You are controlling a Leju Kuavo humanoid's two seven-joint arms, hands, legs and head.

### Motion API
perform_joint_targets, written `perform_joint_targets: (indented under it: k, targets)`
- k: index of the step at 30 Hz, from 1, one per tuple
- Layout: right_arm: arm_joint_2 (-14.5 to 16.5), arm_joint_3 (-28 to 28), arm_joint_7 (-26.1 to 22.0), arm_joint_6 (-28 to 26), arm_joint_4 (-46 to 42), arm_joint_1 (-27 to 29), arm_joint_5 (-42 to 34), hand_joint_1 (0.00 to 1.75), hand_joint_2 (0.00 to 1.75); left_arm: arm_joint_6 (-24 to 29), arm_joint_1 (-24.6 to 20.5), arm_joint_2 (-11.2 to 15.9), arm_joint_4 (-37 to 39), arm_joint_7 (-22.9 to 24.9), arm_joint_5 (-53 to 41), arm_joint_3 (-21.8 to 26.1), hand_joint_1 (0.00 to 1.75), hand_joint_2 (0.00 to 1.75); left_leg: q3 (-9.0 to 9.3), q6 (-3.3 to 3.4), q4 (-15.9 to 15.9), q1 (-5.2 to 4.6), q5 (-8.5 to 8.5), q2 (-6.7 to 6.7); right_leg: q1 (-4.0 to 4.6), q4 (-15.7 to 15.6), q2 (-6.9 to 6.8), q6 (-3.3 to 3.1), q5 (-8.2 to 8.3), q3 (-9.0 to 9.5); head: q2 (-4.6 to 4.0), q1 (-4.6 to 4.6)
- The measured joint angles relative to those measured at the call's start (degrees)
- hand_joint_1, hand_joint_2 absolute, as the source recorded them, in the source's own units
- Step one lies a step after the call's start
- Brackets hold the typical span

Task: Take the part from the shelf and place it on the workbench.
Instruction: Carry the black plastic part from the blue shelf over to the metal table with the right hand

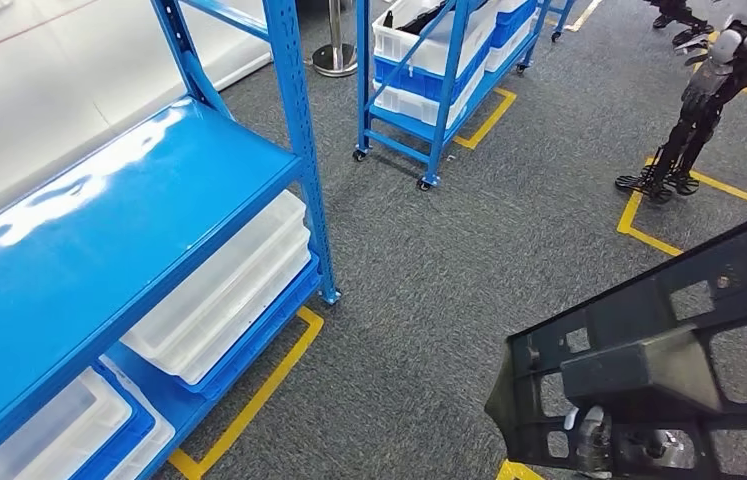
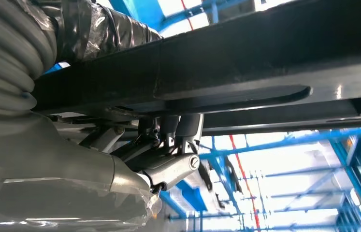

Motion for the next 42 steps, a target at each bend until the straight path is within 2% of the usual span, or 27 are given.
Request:
perform_joint_targets:
  k: [2, 3, 4, 6, 8, 10, 12, 14, 16, 18, 19, 20, 21, 23, 25, 27, 28, 30, 31, 32, 34, 35, 37, 38, 40, 41, 42]
  targets:
    - [0.0, -0.1, 0.0, 0.0, 0.0, -0.1, -0.2, 1.75, 1.75, 0.0, 0.1, 0.0, 0.0, 0.0, 0.0, 0.0, 0.00, 0.00, -3.43, 0.06, 6.9, 0.08, -3.17, -3.04, -0.04, -0.2, 1.29, -0.34, 0.05, 0.26, 0.00, -0.01]
    - [0.0, -0.1, 0.0, -0.1, 0.1, -0.1, -0.3, 1.75, 1.75, 0.1, 0.2, 0.1, 0.0, 0.1, 0.0, 0.0, 0.00, 0.00, -5.15, 0.11, 9.9, 0.07, -3.95, -3.64, 0.02, 0.0, 2.06, -0.44, -0.02, 0.24, 0.00, -0.01]
    - [0.0, -0.1, 0.0, -0.1, 0.1, 0.0, -0.4, 1.75, 1.75, 0.1, 0.4, 0.1, 0.0, 0.2, 0.0, 0.0, 0.00, 0.00, -6.12, 0.15, 11.1, 0.07, -3.54, -3.92, 0.07, 0.2, 2.97, -0.48, -0.14, 0.25, 0.00, -0.01]
    - [0.0, -0.2, 0.0, -0.2, 0.1, 0.1, -0.6, 1.75, 1.75, 0.2, 0.6, 0.1, 0.0, 0.4, -0.1, 0.0, 0.00, 0.00, -5.19, 0.24, 7.4, 0.12, 0.37, -4.55, 0.00, 0.9, 4.84, -0.33, -0.52, 0.25, 0.00, -0.01]
    - [0.0, -0.2, 0.0, -0.2, 0.1, 0.1, -0.9, 1.75, 1.75, 0.3, 0.5, 0.1, 0.0, 0.4, -0.3, 0.0, 0.00, 0.00, -2.70, 0.37, 1.1, 0.29, 3.41, -6.95, -0.12, 1.9, 6.41, 0.12, -1.04, 0.00, 0.00, 0.00]
    - [0.0, -0.2, 0.0, -0.1, 0.1, 0.3, -1.1, 1.75, 1.75, 0.4, 0.5, 0.1, 0.0, 0.3, -0.3, 0.0, 0.00, 0.00, -1.71, 0.65, -1.4, 0.25, 3.60, -8.61, -0.24, 2.5, 7.68, 0.70, -1.25, -0.52, 0.00, -0.01]
    - [0.0, -0.3, 0.0, -0.1, 0.1, 0.6, -1.3, 1.75, 1.75, 0.5, 0.3, 0.0, 0.0, 0.2, -0.4, 0.0, 0.00, 0.00, -1.57, 1.24, -1.6, 0.11, 3.77, -7.65, -0.39, 2.6, 8.71, 1.27, -1.10, -1.00, 0.00, -0.03]
    - [0.0, -0.3, 0.0, -0.1, 0.1, 0.9, -1.4, 1.75, 1.75, 0.6, 0.3, -0.1, 0.0, 0.2, -0.4, 0.0, 0.00, 0.00, -1.39, 1.86, -2.0, 0.21, 4.03, -6.23, -0.26, 4.1, 6.62, 1.77, -1.98, -1.81, 0.00, 0.00]
    - [0.0, -0.4, 0.0, -0.1, 0.1, 1.0, -1.4, 1.75, 1.75, 0.6, 0.4, -0.1, 0.0, 0.2, -0.5, 0.0, 0.00, 0.00, -1.35, 2.21, -2.1, 0.14, 4.04, -4.68, -0.20, 9.5, 2.82, 2.27, -5.00, -4.40, 0.00, 0.04]
    - [0.0, -0.4, 0.0, -0.1, 0.1, 1.1, -1.5, 1.75, 1.75, 0.7, 0.6, -0.1, 0.0, 0.2, -0.5, 0.0, 0.00, 0.00, -1.34, 2.35, -2.1, -0.12, 3.85, -2.91, -0.43, 16.4, 1.32, 2.62, -7.89, -7.91, 0.00, 0.05]
    - [0.0, -0.4, 0.0, -0.1, 0.1, 1.2, -1.6, 1.75, 1.75, 0.7, 0.7, -0.1, 0.0, 0.2, -0.5, 0.0, 0.00, 0.00, -1.28, 2.39, -2.1, -0.22, 3.73, -2.01, -0.50, 18.0, 1.13, 2.61, -8.02, -8.76, 0.00, 0.04]
    - [0.0, -0.5, 0.0, -0.1, 0.1, 1.3, -1.7, 1.75, 1.75, 0.8, 0.7, -0.1, 0.0, 0.2, -0.5, 0.0, 0.00, 0.00, -1.16, 2.40, -2.1, -0.31, 3.58, -1.20, -0.48, 17.3, 1.01, 2.46, -7.05, -8.48, 0.00, 0.04]
    - [0.0, -0.5, 0.0, -0.1, 0.1, 1.4, -1.7, 1.75, 1.75, 0.8, 0.6, -0.1, 0.0, 0.2, -0.6, 0.0, 0.00, 0.00, -0.96, 2.40, -2.1, -0.39, 3.42, -0.43, -0.33, 14.5, 0.65, 2.12, -5.20, -6.99, 0.00, 0.05]
    - [0.0, -0.5, 0.0, 0.0, 0.1, 1.5, -1.7, 1.75, 1.75, 0.9, 0.4, -0.3, 0.0, 0.2, -0.6, 0.0, 0.00, 0.00, -0.44, 2.26, -2.2, -0.55, 3.05, 0.92, 0.49, 6.6, -1.88, 1.00, -2.09, -2.87, 0.00, 0.05]
    - [0.0, -0.6, 0.0, 0.2, 0.0, 1.7, -1.6, 1.75, 1.75, 1.0, 0.4, -0.5, 0.0, 0.3, -0.7, 0.0, 0.00, 0.00, -0.09, 1.92, -2.3, -0.58, 2.81, 2.21, 1.37, 2.6, -3.70, -0.02, -1.31, -0.92, 0.00, 0.05]
    - [0.0, -0.7, 0.0, 0.2, 0.0, 2.0, -1.6, 1.75, 1.75, 1.0, 0.3, -0.6, 0.0, 0.3, -0.7, 0.0, 0.00, 0.00, 0.32, 1.51, -2.7, -0.56, 2.71, 3.49, 1.60, 1.9, -2.63, -0.59, -1.16, -0.86, 0.00, 0.04]
    - [0.0, -0.7, 0.0, 0.2, 0.0, 2.2, -1.6, 1.75, 1.75, 1.0, 0.1, -0.6, 0.0, 0.3, -0.7, 0.0, 0.00, 0.00, 0.56, 1.29, -2.7, -0.52, 2.53, 3.01, 1.40, 1.3, -1.92, -0.71, -0.82, -0.52, 0.00, 0.03]
    - [0.0, -0.8, 0.0, 0.2, 0.0, 2.4, -1.6, 1.75, 1.75, 1.1, 0.0, -0.7, 0.0, 0.3, -0.7, 0.0, 0.00, 0.00, -0.12, 0.93, -0.3, -0.43, 0.80, -0.26, 0.78, -0.2, -0.58, -0.93, -0.12, 0.39, 0.00, 0.02]
    - [0.0, -0.9, 0.0, 0.2, 0.0, 2.4, -1.6, 1.75, 1.75, 1.1, 0.1, -0.7, 0.0, 0.4, -0.7, 0.0, 0.00, 0.00, -1.43, 0.78, 2.6, -0.30, -0.78, -2.33, 0.51, -0.6, 0.06, -0.93, 0.10, 0.66, 0.00, 0.00]
    - [0.0, -0.9, 0.0, 0.2, 0.0, 2.3, -1.6, 1.75, 1.75, 1.1, 0.3, -0.7, 0.0, 0.4, -0.7, 0.0, 0.00, 0.00, -3.29, 0.63, 6.3, -0.23, -2.55, -3.49, 0.42, -0.7, 0.84, -1.03, 0.13, 0.70, 0.00, -0.01]
    - [0.0, -1.0, 0.0, 0.2, 0.1, 2.4, -1.6, 1.75, 1.75, 1.1, 0.6, -0.6, 0.0, 0.5, -0.7, 0.1, 0.00, 0.00, -6.48, 0.27, 11.9, -0.05, -4.09, -4.05, 0.30, -0.4, 2.62, -0.98, 0.03, 0.63, 0.00, -0.03]
    - [0.0, -1.0, 0.0, 0.2, 0.1, 2.4, -1.6, 1.75, 1.75, 1.1, 0.6, -0.6, 0.0, 0.5, -0.7, 0.1, 0.00, 0.00, -6.95, 0.07, 12.1, 0.04, -3.23, -4.11, 0.18, -0.2, 3.58, -0.83, -0.09, 0.61, 0.00, -0.02]
    - [0.0, -1.1, 0.0, 0.2, 0.1, 2.4, -1.6, 1.75, 1.75, 1.1, 0.6, -0.5, 0.0, 0.6, -0.7, 0.1, 0.00, 0.00, -4.91, -0.43, 6.5, 0.44, 0.95, -5.16, -0.25, 0.8, 5.37, -0.18, -0.59, 0.52, 0.00, -0.02]
    - [0.0, -1.1, 0.0, 0.2, 0.1, 2.4, -1.6, 1.75, 1.75, 1.1, 0.6, -0.5, 0.0, 0.6, -0.7, 0.1, 0.00, 0.00, -3.52, -0.68, 3.1, 0.64, 2.44, -6.73, -0.38, 1.5, 6.17, 0.28, -0.97, 0.25, 0.00, -0.03]
    - [0.0, -1.1, 0.0, 0.2, 0.1, 2.4, -1.6, 1.75, 1.75, 1.0, 0.6, -0.5, 0.0, 0.6, -0.7, 0.1, 0.00, 0.00, -2.07, -0.41, -0.6, 0.87, 3.47, -8.92, -0.47, 2.8, 7.58, 1.10, -1.52, -0.57, 0.00, 0.02]
    - [0.0, -1.1, 0.0, 0.2, 0.1, 2.5, -1.6, 1.75, 1.75, 1.0, 0.6, -0.6, 0.0, 0.7, -0.7, 0.1, 0.00, 0.00, -2.04, 0.04, -0.6, 0.72, 3.17, -9.04, -0.50, 3.1, 8.22, 1.42, -1.55, -0.95, 0.00, 0.02]
    - [0.0, -1.2, 0.0, 0.2, 0.1, 2.6, -1.6, 1.75, 1.75, 1.0, 0.6, -0.6, 0.0, 0.7, -0.7, 0.1, 0.00, 0.00, -2.06, 0.60, -0.6, 0.66, 3.27, -8.26, -0.58, 3.1, 8.87, 1.65, -1.44, -1.20, 0.00, 0.04]
